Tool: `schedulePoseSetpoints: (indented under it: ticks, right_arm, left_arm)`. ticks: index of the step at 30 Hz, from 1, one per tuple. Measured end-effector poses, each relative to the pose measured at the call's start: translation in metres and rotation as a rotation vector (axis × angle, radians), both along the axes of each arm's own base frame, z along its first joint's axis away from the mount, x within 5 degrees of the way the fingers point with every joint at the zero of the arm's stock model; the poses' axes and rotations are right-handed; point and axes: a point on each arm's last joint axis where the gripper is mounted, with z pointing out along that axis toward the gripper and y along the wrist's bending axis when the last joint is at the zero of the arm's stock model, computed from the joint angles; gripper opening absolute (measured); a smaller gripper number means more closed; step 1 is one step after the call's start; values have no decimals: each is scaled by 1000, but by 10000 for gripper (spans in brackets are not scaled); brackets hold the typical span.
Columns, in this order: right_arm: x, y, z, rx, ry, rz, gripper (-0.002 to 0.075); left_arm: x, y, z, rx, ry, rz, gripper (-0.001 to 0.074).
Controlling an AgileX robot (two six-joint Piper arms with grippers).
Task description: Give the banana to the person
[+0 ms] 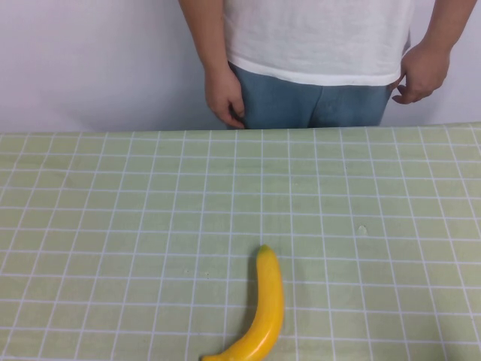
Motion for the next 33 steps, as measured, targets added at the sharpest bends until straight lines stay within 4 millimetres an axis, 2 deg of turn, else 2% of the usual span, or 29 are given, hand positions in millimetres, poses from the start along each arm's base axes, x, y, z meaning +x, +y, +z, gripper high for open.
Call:
schedulePoseSetpoints:
  ticks: [9,15,21,26,33]
  right_arm:
    - [0,0,0,0,0,0,-8]
    - [0,0,0,0,0,0,-7]
    - [0,0,0,0,0,0,-7]
    - [0,0,0,0,0,0,-7]
    - [0,0,0,0,0,0,-7]
  left_arm:
    - [0,0,1,-6,-10,-1,-3]
    - [1,-1,4,-106,-36,13,-3]
    - [3,-6,22,-329,-205,-18,-3]
    - [-2,-12,48,-467,-453,-127,-3]
    - [-4,-11,55,-573,-517,-145,-3]
